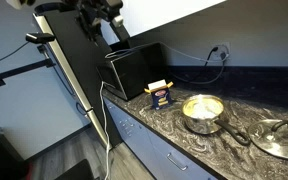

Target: Remove the fork from the pot

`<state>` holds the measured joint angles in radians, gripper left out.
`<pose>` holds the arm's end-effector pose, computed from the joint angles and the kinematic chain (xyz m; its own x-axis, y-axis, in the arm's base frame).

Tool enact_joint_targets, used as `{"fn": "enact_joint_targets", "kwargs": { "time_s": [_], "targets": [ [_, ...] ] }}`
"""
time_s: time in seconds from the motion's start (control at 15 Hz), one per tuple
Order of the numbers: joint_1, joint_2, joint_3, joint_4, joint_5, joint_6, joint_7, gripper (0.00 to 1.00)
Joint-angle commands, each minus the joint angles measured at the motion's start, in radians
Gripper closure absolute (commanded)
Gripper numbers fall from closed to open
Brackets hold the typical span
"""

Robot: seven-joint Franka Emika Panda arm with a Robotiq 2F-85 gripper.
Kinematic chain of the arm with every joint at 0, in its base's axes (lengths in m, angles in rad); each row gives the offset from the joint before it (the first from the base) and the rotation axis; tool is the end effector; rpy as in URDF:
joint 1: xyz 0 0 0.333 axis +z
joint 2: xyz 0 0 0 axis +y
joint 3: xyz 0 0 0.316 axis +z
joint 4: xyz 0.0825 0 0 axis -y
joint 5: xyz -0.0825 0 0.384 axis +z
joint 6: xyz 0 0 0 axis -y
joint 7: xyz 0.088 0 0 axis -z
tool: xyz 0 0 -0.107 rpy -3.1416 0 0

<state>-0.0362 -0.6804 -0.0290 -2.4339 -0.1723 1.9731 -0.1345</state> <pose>0.3658 -0.0366 0.5573 0.9718 0.1384 0.1910 0.1044 -0.9785 0.1778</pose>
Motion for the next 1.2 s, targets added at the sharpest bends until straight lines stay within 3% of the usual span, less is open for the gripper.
{"fn": "enact_joint_targets", "kwargs": {
  "time_s": [0.0, 0.33, 0.53, 0.8, 1.13],
  "targets": [
    [0.007, 0.001, -0.005, 0.002, -0.004, -0.003, 0.003, 0.0],
    [0.007, 0.001, -0.005, 0.002, -0.004, -0.003, 0.003, 0.0],
    [0.028, 0.071, -0.022, 0.016, 0.027, 0.06, -0.014, 0.0],
    [0.06, 0.233, -0.055, 0.04, 0.07, 0.247, -0.065, 0.0],
    [0.109, 0.51, -0.111, 0.115, 0.224, 0.472, -0.255, 0.0]
  ]
}}
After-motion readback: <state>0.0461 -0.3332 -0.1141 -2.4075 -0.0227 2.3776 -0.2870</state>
